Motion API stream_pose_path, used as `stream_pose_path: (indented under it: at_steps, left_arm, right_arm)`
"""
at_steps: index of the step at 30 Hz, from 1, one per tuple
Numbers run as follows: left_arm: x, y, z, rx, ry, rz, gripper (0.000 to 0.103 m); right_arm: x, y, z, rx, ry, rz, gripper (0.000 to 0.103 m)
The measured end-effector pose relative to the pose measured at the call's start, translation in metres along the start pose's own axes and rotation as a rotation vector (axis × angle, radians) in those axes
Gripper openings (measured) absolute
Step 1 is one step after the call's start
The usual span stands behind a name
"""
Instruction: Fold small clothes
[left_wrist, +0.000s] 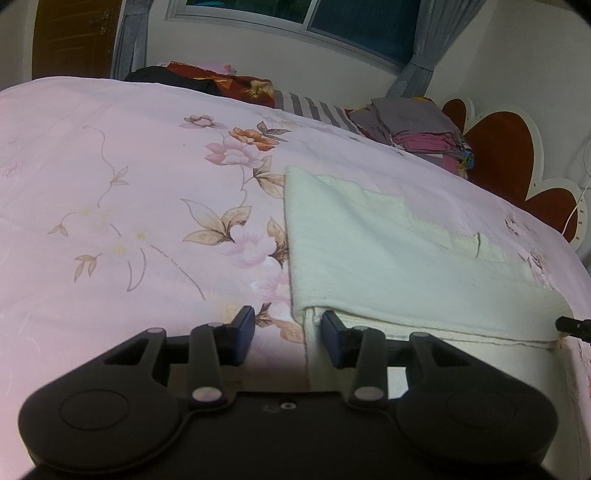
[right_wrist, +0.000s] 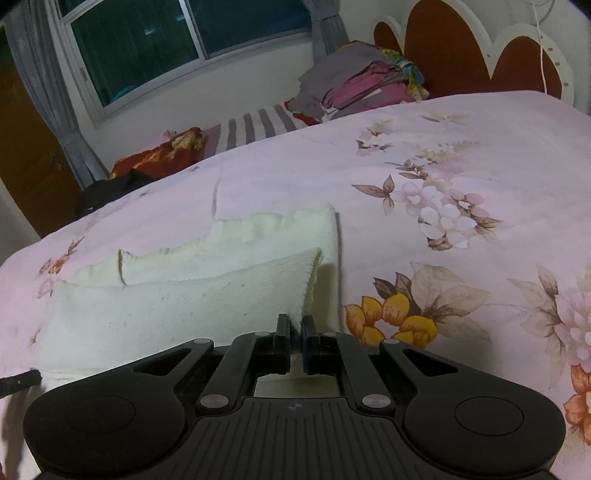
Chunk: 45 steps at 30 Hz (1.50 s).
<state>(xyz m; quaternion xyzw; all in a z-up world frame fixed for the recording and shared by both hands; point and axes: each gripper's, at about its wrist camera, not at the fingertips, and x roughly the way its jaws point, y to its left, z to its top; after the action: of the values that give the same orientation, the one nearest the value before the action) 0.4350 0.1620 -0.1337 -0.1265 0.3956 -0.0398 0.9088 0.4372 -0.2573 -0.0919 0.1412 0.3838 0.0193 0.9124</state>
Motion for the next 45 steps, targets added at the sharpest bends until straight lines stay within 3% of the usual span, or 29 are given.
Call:
stream_pose_path:
  at_steps: [8,10,11,12,13,14,16,17,18,20,24,28,31,34,36,37,40,42,45]
  left_arm:
    - [0.001,-0.003,0.001,0.018,0.01,0.01,0.04]
    - [-0.004,-0.006,0.005,0.051,0.046,0.005,0.039]
    - [-0.012,-0.006,0.007,0.054,0.046,0.002,0.04]
    - [-0.025,-0.007,0.008,0.069,0.009,-0.009,0.042]
    - [-0.037,-0.011,0.008,0.099,-0.042,-0.016,0.044]
    - [-0.044,-0.017,0.011,0.126,-0.078,-0.014,0.044]
    - [-0.042,-0.031,0.017,0.137,-0.098,-0.049,0.044]
    - [-0.035,-0.039,0.019,0.136,-0.096,-0.075,0.044]
    - [-0.025,-0.045,0.02,0.136,-0.078,-0.092,0.044]
    - [0.002,-0.052,0.015,0.124,-0.012,-0.079,0.044]
    - [0.011,-0.042,0.01,0.116,0.056,-0.094,0.043]
    - [0.011,-0.048,0.03,0.15,-0.011,-0.11,0.049]
    - [0.042,-0.064,0.056,0.191,0.003,-0.103,0.053]
    - [0.078,-0.066,0.074,0.213,0.049,-0.098,0.053]
    - [0.092,-0.057,0.081,0.235,0.068,-0.036,0.051]
    - [0.091,-0.049,0.085,0.201,0.058,-0.054,0.05]
    - [0.079,-0.039,0.089,0.158,0.021,-0.078,0.052]
    - [0.078,-0.048,0.089,0.188,0.008,-0.087,0.052]
    - [0.08,-0.075,0.078,0.206,0.039,-0.129,0.051]
  right_arm:
    - [0.022,-0.003,-0.005,-0.045,0.016,-0.023,0.005]
    - [0.02,-0.004,-0.006,-0.054,0.013,-0.031,0.005]
    - [0.014,-0.006,-0.005,-0.038,-0.004,-0.052,0.016]
    - [0.004,-0.008,-0.003,-0.024,-0.036,-0.094,0.042]
    - [-0.007,-0.009,-0.002,-0.015,-0.086,-0.138,0.051]
    - [-0.018,-0.009,-0.002,-0.003,-0.14,-0.133,0.052]
    - [-0.019,0.0,-0.001,-0.008,-0.13,-0.048,0.052]
    - [-0.015,0.008,-0.001,-0.032,-0.119,-0.027,0.048]
    - [-0.007,0.02,-0.002,-0.063,-0.095,0.01,0.035]
    - [0.009,0.037,-0.005,-0.096,-0.033,0.046,0.028]
    - [0.034,0.028,-0.014,-0.115,0.057,-0.026,0.027]
    - [0.019,0.02,0.005,-0.065,-0.018,0.014,0.027]
    - [0.044,0.033,0.026,-0.057,0.013,0.04,0.027]
    - [0.07,0.04,0.034,-0.127,0.051,0.001,0.027]
    - [0.075,0.03,0.039,-0.148,0.034,-0.087,0.027]
    - [0.076,0.018,0.042,-0.123,0.039,-0.118,0.027]
    - [0.067,0.006,0.047,-0.063,0.028,-0.066,0.027]
    - [0.06,0.023,0.048,-0.076,-0.006,0.002,0.027]
    - [0.067,0.068,0.041,-0.113,0.021,0.114,0.027]
